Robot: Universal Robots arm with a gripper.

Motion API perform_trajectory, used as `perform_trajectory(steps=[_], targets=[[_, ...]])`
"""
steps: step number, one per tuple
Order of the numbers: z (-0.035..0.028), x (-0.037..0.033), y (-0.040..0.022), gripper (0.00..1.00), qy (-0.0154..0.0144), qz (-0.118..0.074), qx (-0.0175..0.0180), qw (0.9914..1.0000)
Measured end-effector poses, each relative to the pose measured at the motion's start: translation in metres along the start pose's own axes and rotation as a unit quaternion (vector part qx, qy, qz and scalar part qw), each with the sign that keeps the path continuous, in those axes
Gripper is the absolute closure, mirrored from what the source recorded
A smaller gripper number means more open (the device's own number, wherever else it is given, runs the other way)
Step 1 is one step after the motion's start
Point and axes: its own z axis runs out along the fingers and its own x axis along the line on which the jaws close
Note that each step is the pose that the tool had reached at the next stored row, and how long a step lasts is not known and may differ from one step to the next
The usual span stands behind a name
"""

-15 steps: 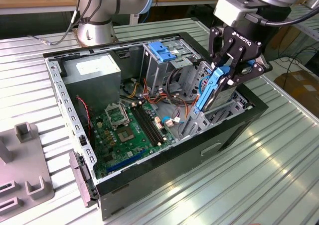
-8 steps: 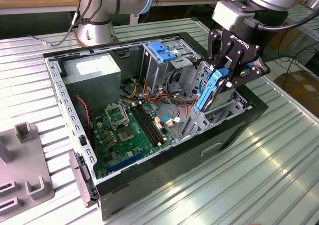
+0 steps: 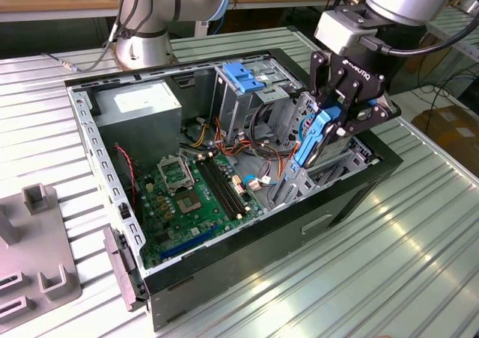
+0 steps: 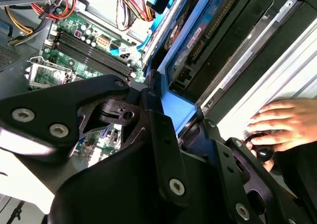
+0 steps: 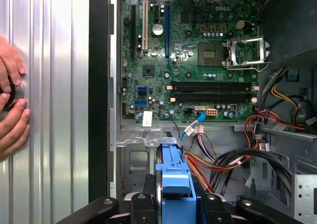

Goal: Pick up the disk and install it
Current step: 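Insert the disk into the insertion slot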

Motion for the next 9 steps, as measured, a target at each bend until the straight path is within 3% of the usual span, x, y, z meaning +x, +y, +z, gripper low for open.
perform_trajectory(steps=[9], targets=[[0.0119,-0.0001,-0.0001,0.63,-0.0001,0.0,0.0,1.0]])
